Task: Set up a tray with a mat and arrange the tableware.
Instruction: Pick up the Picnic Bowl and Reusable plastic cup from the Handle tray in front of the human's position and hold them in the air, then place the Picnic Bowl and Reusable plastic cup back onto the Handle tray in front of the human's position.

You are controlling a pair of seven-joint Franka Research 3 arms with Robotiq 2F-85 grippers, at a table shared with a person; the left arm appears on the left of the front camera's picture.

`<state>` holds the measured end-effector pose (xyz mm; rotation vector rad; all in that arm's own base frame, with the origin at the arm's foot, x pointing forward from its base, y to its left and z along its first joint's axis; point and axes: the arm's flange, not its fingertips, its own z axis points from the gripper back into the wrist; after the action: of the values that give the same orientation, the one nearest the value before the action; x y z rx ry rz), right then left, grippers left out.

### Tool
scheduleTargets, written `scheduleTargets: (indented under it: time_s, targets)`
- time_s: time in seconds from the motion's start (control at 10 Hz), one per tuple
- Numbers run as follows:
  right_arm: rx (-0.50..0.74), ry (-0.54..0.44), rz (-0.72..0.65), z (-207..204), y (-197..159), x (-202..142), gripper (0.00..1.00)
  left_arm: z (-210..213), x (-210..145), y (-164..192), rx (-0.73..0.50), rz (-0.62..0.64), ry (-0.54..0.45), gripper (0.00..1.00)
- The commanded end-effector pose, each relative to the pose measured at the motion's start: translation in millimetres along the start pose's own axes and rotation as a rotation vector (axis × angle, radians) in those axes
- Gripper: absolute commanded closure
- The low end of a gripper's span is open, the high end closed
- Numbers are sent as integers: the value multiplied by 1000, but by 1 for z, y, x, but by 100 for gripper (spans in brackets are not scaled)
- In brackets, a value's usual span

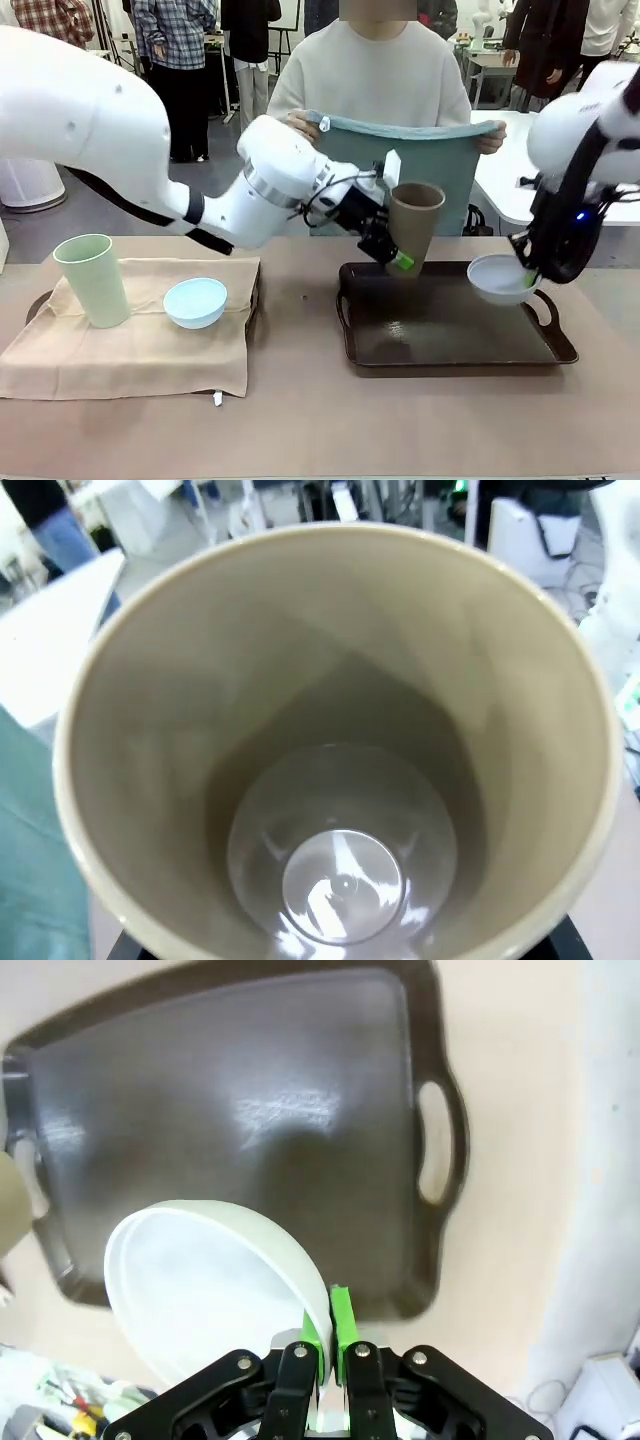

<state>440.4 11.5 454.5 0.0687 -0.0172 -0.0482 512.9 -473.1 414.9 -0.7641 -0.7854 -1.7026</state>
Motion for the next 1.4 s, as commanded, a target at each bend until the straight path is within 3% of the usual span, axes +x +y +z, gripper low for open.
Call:
scheduleTargets:
  time_s: [0.0,0.4,0.6,0.7,1.3]
  targets:
    - [55,-61,15,60,3,-28,100,45,43,-42,53,-33,-10,78]
    - [77,-161,19,134,18,-75,100,89,93,-71,114,-6,-34,78]
    - [138,-186,77,139,16,-78,100,100,95,-78,133,26,-13,78]
    - [65,-183,30,145,17,-79,100,91,105,-61,118,-27,-27,78]
    - [65,-183,30,145,17,-79,100,91,105,-61,118,-27,-27,78]
